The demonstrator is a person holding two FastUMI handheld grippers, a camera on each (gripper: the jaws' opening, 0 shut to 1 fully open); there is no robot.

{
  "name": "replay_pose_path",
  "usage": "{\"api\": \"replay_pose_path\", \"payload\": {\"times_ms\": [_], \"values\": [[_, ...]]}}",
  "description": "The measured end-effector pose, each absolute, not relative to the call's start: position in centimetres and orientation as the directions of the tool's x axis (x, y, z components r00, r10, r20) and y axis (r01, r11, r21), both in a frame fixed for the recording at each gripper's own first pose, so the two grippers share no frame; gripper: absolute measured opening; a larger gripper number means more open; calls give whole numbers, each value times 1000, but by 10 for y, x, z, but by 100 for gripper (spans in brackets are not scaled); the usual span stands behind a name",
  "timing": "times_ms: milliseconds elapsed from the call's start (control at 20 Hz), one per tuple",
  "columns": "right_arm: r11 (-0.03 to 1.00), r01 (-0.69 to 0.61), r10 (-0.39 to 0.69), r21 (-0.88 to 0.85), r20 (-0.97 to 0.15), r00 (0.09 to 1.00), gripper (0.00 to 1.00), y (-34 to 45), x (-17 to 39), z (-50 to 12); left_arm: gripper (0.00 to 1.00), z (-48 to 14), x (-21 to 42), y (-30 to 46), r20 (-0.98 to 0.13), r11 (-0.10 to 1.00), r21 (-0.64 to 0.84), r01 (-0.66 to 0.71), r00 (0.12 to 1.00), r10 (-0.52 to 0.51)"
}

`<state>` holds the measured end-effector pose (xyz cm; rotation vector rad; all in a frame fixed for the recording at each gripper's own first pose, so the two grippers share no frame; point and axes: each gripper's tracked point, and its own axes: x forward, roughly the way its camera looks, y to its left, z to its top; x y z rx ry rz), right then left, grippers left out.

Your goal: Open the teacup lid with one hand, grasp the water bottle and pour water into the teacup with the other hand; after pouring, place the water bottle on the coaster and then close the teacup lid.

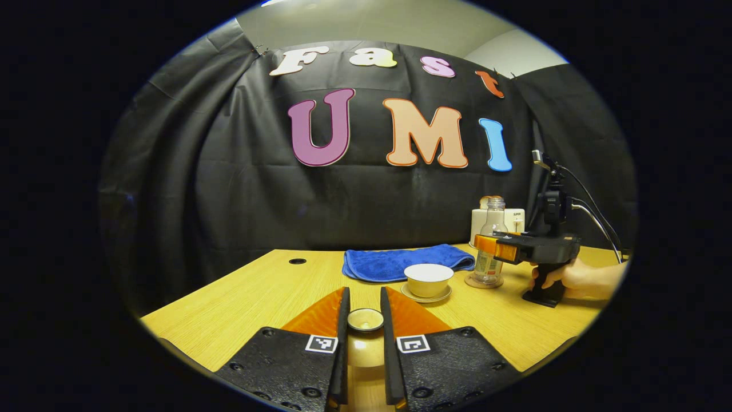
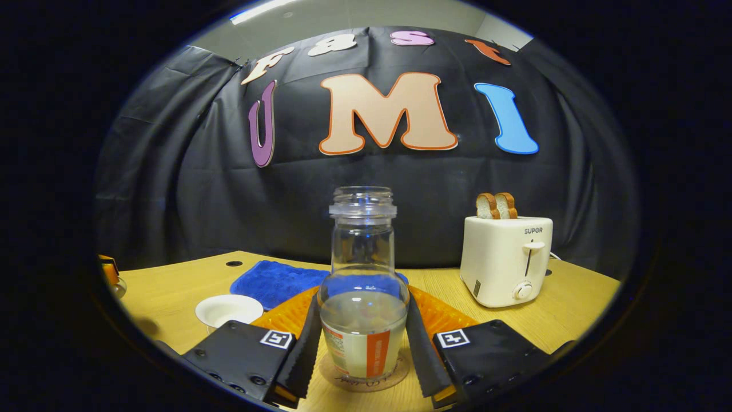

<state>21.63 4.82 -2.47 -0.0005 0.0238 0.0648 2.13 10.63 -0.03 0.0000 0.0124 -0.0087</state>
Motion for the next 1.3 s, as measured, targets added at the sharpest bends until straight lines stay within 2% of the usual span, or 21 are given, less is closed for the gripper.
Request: {"api": "replay_pose_path", "payload": {"times_ms": [350, 400, 550, 650, 750, 800, 900, 950, 1000, 1300], "values": [[999, -52, 52, -2, -22, 998, 80, 47, 219, -22, 23, 0, 22, 108, -13, 1000, 0, 7, 1000, -7], [999, -54, 54, 0, -22, 998, 85, 46, 217, -22, 23, 0, 22, 108, -13, 1000, 0, 7, 1000, -7], [1000, -24, 23, -2, -20, 1000, 85, 41, 215, -22, 23, 1, 21, 108, -13, 1000, 1, 6, 1000, -6], [1000, -8, 8, -3, -21, 1000, 98, 39, 212, -21, 23, 1, 21, 108, -14, 1000, 0, 4, 1000, -4], [1000, -18, 18, -3, -21, 1000, 87, 38, 206, -19, 23, 1, 21, 108, -15, 1000, 0, 7, 1000, -7], [1000, -25, 25, -2, -19, 1000, 93, 39, 203, -20, 23, 1, 21, 107, -15, 1000, 0, 9, 1000, -9], [999, -37, 37, -1, -21, 999, 93, 42, 197, -20, 23, 0, 22, 106, -16, 1000, -1, 10, 1000, -10], [999, -50, 50, 0, -23, 998, 87, 43, 193, -19, 23, 0, 23, 107, -16, 1000, -1, 6, 1000, -6], [998, -59, 59, 0, -24, 998, 87, 43, 187, -19, 23, 0, 26, 105, -17, 1000, -1, 7, 1000, -7], [994, -112, 112, 4, -24, 993, 87, 41, 152, -16, 23, 0, 48, 84, -20, 999, -2, 36, 999, -36]]}}
